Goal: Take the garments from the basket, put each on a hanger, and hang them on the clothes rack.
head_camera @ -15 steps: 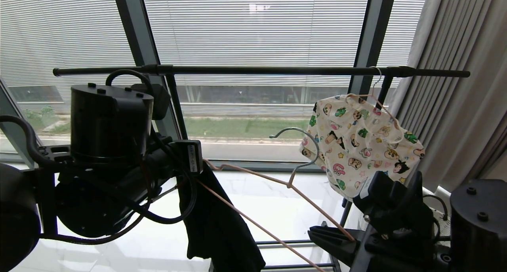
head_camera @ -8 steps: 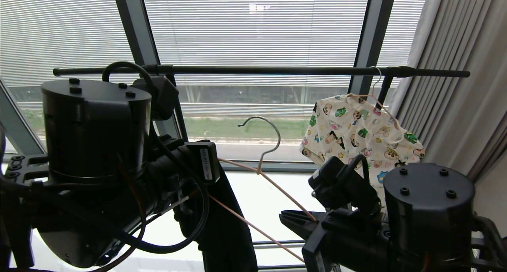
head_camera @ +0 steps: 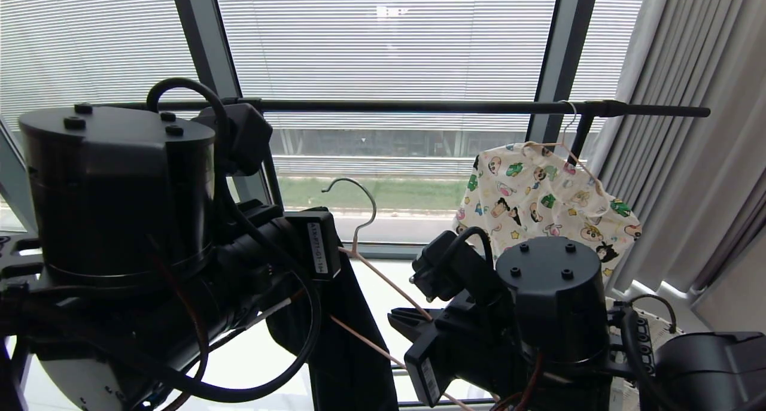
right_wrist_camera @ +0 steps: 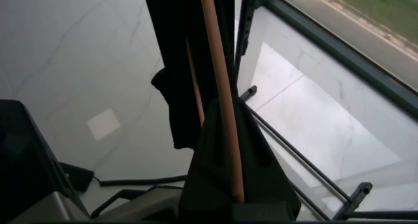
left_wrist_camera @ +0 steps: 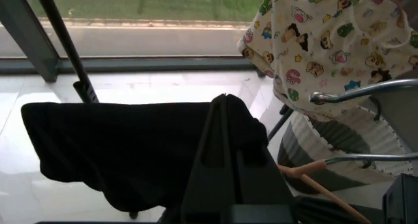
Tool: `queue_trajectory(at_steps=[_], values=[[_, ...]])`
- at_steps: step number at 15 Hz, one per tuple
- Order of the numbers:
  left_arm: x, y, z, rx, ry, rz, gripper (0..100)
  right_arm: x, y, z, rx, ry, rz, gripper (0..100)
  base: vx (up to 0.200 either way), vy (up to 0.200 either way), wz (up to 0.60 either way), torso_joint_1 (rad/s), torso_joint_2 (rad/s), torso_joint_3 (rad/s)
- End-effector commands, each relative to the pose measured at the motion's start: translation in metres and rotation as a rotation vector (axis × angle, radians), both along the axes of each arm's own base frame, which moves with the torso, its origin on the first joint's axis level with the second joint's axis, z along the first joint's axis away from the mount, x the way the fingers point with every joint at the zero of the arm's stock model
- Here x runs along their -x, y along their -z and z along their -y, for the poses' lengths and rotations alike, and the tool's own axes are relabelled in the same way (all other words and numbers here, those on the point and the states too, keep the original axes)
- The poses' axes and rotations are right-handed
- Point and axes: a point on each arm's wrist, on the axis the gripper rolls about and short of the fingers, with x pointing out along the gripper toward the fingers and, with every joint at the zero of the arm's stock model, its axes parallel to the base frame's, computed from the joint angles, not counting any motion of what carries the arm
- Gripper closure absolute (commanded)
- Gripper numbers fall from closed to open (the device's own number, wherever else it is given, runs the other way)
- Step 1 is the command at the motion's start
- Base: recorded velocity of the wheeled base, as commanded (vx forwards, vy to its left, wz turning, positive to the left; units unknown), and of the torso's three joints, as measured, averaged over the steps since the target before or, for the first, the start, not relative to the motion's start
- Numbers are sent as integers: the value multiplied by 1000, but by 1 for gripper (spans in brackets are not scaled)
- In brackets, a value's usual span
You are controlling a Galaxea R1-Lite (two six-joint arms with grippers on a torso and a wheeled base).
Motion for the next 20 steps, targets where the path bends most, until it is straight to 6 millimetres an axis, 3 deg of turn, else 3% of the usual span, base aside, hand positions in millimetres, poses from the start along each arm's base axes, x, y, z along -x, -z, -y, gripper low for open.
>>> queue_trajectory(at_steps=[1,11,12,17,20], values=[[4,-1,4,4,22,3,100,-3,5,-8,9,-2,-3,100,0,0,0,0,0,0],[18,0,-11,-10,36,14,100,-18,2,-4,2,82,14,100,0,0,0,0,0,0],[18,1,-11,-35,43,16,0,-18,1,-4,-5,84,17,100,0,0,0,0,0,0],[23,1,-18,-59,48,31,0,-21,-2,-1,-19,116,41,100,0,0,0,0,0,0],[37,6,-48,-122,31,56,0,-26,-8,13,-18,139,63,100,0,0,0,0,0,0]])
